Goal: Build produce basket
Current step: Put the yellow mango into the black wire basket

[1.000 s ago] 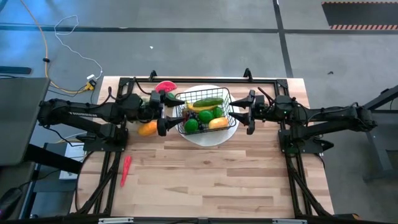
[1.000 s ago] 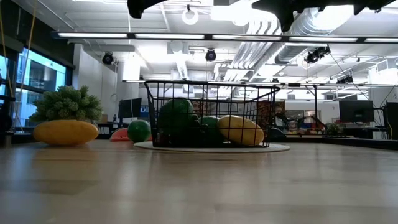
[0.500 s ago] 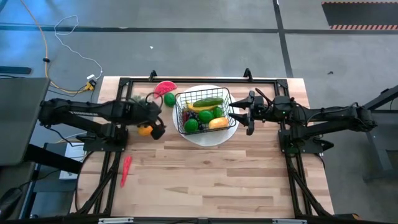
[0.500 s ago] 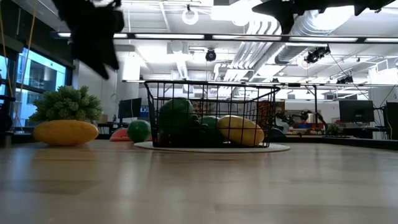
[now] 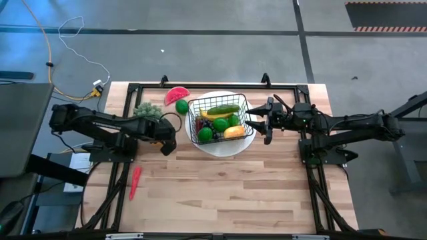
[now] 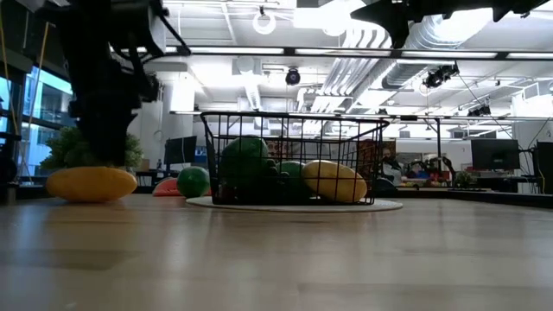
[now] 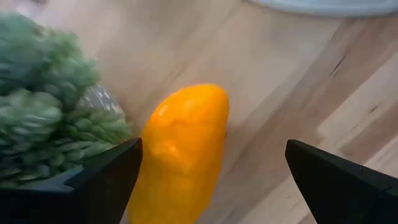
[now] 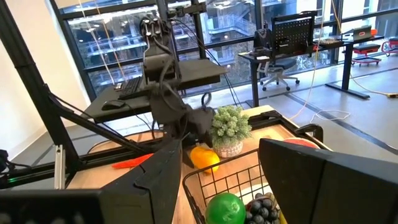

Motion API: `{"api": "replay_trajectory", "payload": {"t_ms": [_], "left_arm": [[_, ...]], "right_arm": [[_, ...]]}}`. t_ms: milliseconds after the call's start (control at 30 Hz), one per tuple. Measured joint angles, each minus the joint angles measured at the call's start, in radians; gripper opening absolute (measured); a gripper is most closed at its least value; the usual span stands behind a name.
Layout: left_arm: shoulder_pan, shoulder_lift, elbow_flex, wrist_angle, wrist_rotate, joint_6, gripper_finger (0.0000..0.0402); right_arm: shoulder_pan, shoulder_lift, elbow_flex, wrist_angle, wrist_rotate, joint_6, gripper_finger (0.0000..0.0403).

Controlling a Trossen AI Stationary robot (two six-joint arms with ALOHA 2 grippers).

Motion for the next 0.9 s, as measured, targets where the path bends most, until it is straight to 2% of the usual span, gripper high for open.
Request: {"api": "replay_trajectory", "payload": {"t_ms": [333,567,700,900], "left_arm": [[0.011,0.182,0.0,-0.005,0.001,0.022,0.0383],[0.01,0.206,0.0,-0.003,0.007,0.023,0.0381],[0.01,0.196,0.0,-0.005,0.038,0.034,0.0361],[0.01,0.197,0.0,-0.007,0.058,0.049,0.0308]], "right_arm": [[0.0,0.0,0.0,0.0,0.0,0.01,0.0197],[0.0,0.0,0.0,0.0,0.0,0.019,0.0197],[0.0,0.0,0.0,-0.001,0.0,0.019,0.0197],[0.0,0.0,0.0,-0.003,0.0,0.019,0.0197]]}}
